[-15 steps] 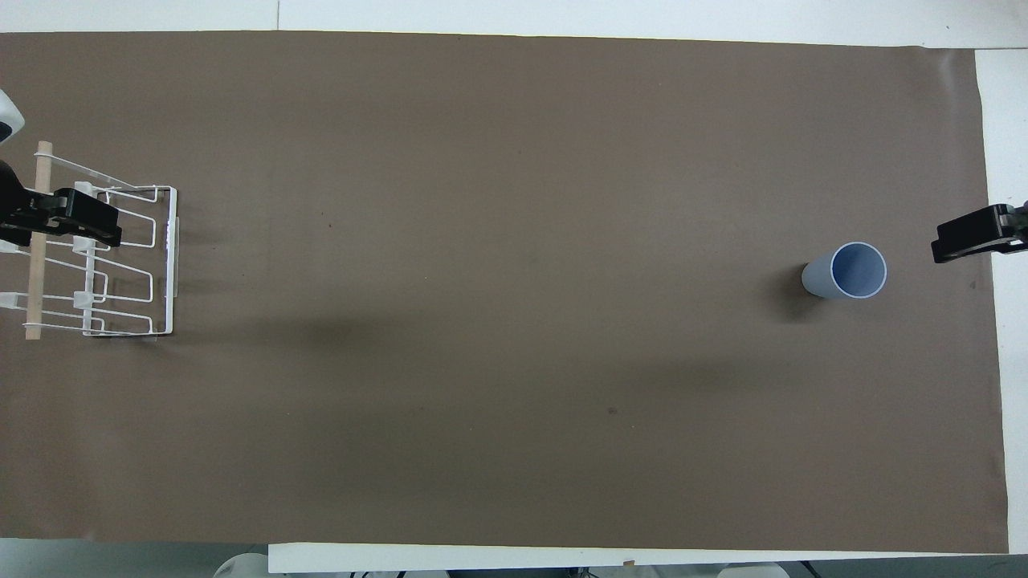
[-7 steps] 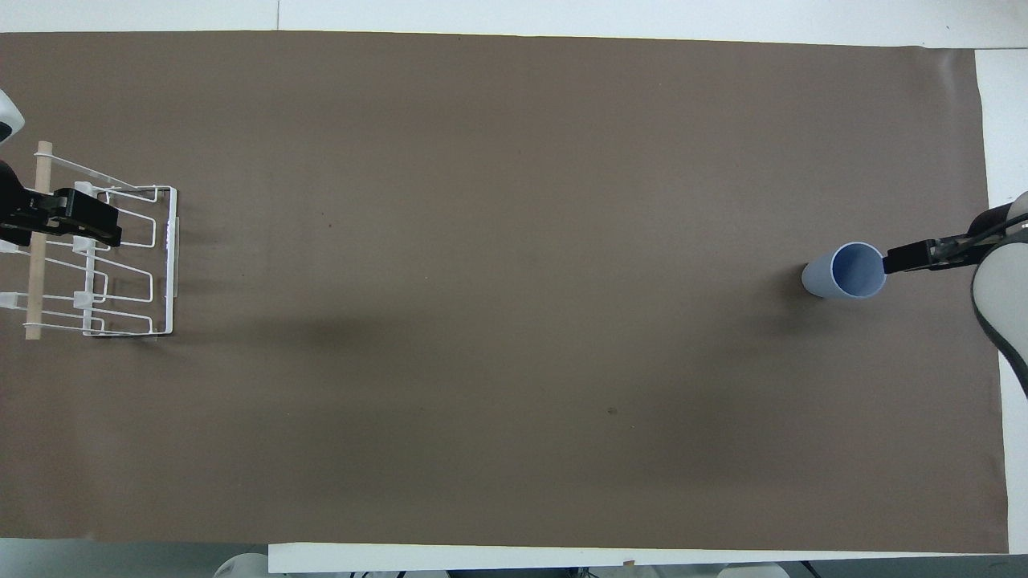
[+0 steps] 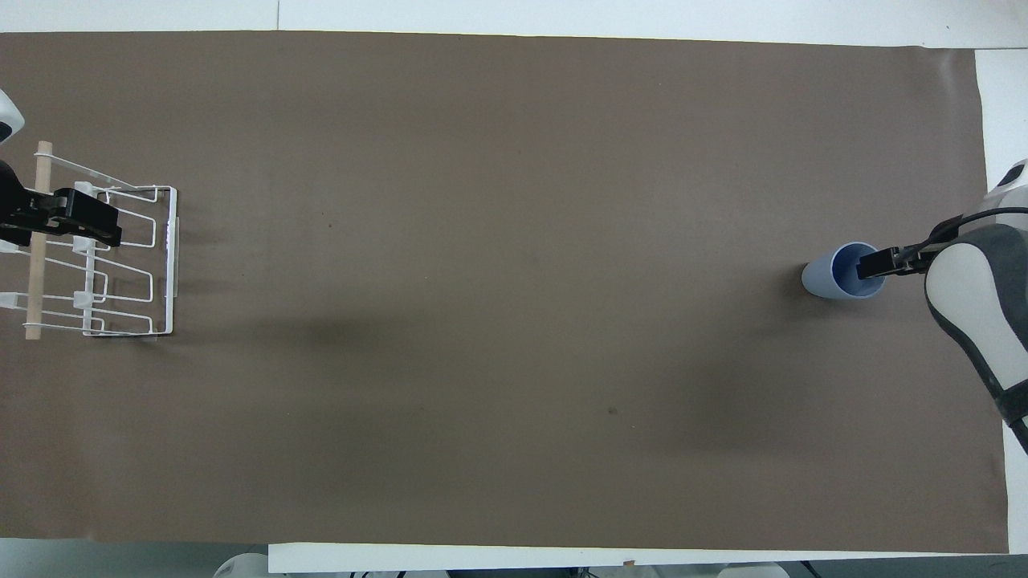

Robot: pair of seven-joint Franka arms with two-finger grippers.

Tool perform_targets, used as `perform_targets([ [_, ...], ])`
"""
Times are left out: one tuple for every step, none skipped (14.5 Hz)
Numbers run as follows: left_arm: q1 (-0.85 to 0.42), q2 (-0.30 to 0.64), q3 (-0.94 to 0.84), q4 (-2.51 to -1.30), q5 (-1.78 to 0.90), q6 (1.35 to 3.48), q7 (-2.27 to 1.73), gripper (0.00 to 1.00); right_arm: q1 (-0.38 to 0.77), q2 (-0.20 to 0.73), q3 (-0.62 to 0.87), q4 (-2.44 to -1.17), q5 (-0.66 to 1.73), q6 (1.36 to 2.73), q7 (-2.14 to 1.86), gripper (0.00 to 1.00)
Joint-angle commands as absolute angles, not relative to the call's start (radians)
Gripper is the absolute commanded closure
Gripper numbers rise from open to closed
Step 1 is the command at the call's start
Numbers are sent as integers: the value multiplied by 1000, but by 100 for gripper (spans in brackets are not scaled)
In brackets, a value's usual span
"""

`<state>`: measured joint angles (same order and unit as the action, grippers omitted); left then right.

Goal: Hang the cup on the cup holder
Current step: 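Reach the right gripper into the blue cup's mouth and grip it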

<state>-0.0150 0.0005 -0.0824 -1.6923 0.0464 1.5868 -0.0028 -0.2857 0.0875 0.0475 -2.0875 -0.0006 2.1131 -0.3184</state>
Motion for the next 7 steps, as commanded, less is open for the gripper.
perform_targets([
  [-15,-14,-83,-1701,63,1595,-15,0,-301,87,57,-2102,25,2141,-348,26],
  [-14,-14,-83,-1701,63,1595,-15,0,-299,97,57,-2106,25,2158,-347,26],
  [-14,-14,-83,-1701,63,1595,-15,0,-296,110,57,-2114,25,2183,-348,26],
  [-14,-14,-83,-1701,63,1595,-15,0,-298,113,57,-2117,25,2190,-350,29],
  [-14,-14,-83,-1701,63,1595,-15,0,-296,114,57,-2118,25,2191,-350,35],
  [-14,-14,-83,-1701,63,1595,-15,0,-296,114,57,-2126,25,2191,-347,46],
  [-14,-14,-83,-1701,63,1595,-15,0,-292,112,57,-2132,25,2192,-347,56],
])
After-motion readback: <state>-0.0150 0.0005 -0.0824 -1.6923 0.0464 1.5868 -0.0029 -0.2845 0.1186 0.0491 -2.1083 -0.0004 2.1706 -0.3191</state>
